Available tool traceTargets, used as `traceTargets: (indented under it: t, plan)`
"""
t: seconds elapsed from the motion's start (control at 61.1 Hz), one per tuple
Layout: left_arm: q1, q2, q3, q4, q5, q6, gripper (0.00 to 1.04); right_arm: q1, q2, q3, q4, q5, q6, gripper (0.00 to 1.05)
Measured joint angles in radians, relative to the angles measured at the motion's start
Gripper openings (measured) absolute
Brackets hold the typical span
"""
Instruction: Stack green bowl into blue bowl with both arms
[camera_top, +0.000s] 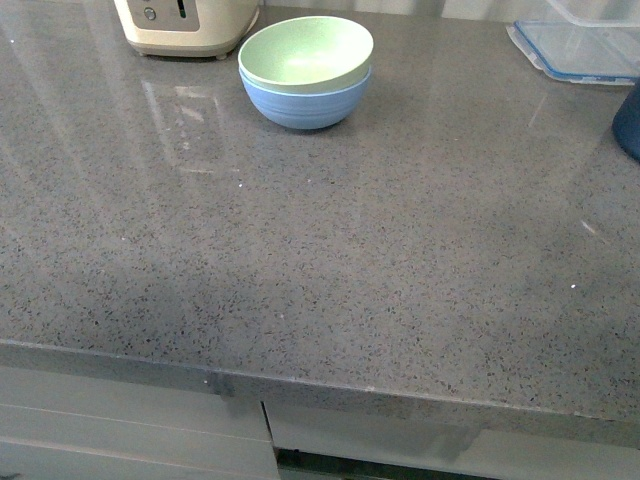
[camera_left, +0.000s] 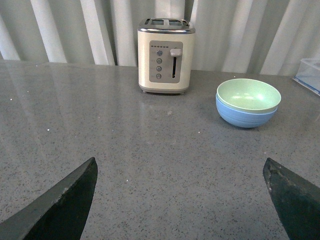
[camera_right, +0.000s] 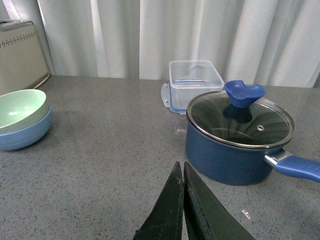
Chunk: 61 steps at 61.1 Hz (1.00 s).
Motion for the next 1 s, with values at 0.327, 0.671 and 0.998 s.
traceTargets:
  t: [0.327,0.671,0.998]
  plan:
    - [0.000,0.000,0.000,0.000,0.000,0.000,0.98,0.000,-0.177,-0.071,-0.102,0.000,0.000,0.01]
    - [0.000,0.000,0.000,0.000,0.000,0.000,0.98,0.000,-0.393,-0.077,-0.300,0.000,0.000,0.01]
    - [0.000,0.000,0.000,0.000,0.000,0.000,0.98,0.000,-0.583,-0.077,-0.483,0.000,0.000,0.01]
